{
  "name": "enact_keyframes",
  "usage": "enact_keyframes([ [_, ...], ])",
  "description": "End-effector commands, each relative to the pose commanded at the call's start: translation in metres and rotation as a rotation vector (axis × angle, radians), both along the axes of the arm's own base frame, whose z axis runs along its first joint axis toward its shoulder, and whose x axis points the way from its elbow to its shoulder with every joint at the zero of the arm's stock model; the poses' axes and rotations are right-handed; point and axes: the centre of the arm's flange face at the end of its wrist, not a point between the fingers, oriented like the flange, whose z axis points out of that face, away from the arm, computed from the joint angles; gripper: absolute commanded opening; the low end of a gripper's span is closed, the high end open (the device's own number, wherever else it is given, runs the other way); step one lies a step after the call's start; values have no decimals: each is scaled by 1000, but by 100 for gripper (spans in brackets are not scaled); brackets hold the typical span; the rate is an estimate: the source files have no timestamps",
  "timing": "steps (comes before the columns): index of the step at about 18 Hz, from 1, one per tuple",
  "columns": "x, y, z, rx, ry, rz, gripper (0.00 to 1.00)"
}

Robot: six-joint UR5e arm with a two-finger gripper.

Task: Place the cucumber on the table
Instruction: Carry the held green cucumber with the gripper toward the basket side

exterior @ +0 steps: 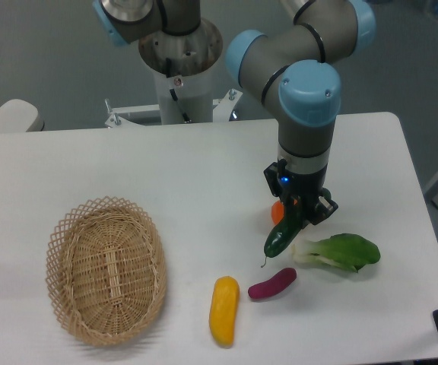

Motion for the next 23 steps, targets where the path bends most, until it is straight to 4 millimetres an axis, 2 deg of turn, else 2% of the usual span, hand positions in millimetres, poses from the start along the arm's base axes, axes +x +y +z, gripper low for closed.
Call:
enact_keyframes([
  [4,4,0,-5,-6,-3,-4,22],
  [7,11,2,-19,-13,-21,-9,22],
  [12,30,9,-36,-27,-38,-23,22],
  [15,61,23,-56,-24,-19,-66,22],
  [18,86,22,-84,-43,0,-39,22],
  [20,96,17,-98,-63,7,-44,22],
  [23,113,24,-111,-69,4,-87,21],
])
